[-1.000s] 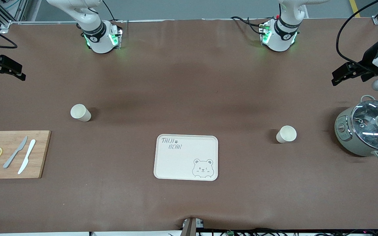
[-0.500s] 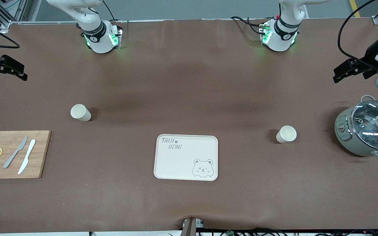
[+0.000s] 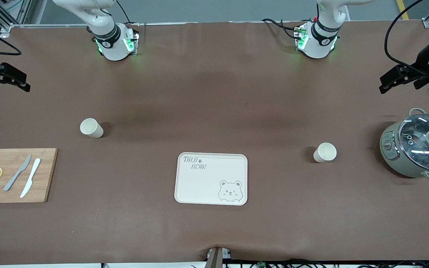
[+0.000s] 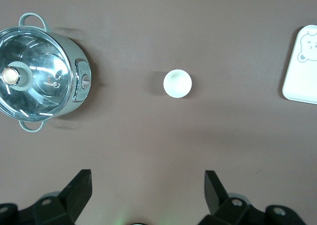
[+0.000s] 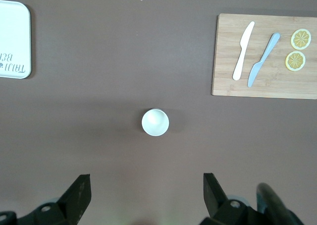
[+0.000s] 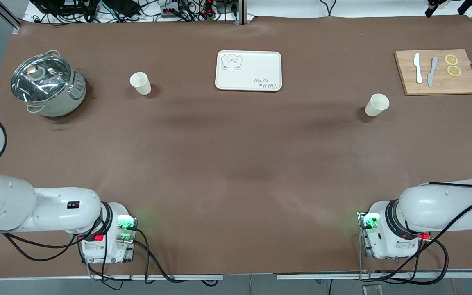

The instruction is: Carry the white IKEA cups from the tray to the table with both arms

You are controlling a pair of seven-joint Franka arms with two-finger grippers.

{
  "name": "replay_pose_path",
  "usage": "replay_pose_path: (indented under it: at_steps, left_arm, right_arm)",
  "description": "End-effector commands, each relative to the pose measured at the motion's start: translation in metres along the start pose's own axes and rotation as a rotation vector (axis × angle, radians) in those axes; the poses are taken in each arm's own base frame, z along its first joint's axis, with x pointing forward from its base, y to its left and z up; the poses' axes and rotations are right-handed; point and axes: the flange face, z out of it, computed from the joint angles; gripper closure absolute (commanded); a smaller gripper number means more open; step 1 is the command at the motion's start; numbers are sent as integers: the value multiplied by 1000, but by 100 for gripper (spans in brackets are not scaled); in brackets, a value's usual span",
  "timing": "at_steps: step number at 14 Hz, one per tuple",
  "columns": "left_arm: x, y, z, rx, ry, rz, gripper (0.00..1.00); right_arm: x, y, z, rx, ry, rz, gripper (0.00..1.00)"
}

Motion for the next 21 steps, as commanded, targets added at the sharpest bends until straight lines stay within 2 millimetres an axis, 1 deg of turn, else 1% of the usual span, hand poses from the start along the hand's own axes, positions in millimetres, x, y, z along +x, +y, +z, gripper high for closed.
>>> replay_pose_path:
  at_steps: [1, 8, 21]
  left_arm:
    - [1, -2, -4, 19, -5, 13, 0]
    - [-1, -7, -2, 36, -27, 6, 0]
    - [-1, -6, -3, 33, -26, 4, 0]
  right_arm:
    - [-1, 2, -1, -11, -1, 15, 0]
    - [-2, 3, -1, -11, -3, 16, 0]
    - [-2, 4, -1, -11, -4, 18, 0]
